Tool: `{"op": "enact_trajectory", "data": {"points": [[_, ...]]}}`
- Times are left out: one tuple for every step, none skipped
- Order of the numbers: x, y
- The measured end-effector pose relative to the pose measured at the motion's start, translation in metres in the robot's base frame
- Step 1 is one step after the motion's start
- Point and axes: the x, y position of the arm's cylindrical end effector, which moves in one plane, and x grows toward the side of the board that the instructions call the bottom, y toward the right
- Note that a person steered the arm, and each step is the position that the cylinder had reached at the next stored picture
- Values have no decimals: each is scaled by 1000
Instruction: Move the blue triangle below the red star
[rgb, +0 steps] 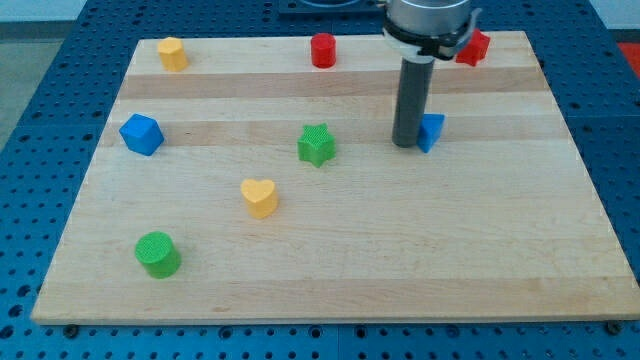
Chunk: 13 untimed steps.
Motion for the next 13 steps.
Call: {"op": "enact_trajectory", "data": {"points": [[-6,20],[-23,21],[-26,29],[-26,50],[-38,54],[-51,56],[-51,66],[-51,78],[-51,89],[-51,92],[-51,92],[-50,92],[-46,92]]}}
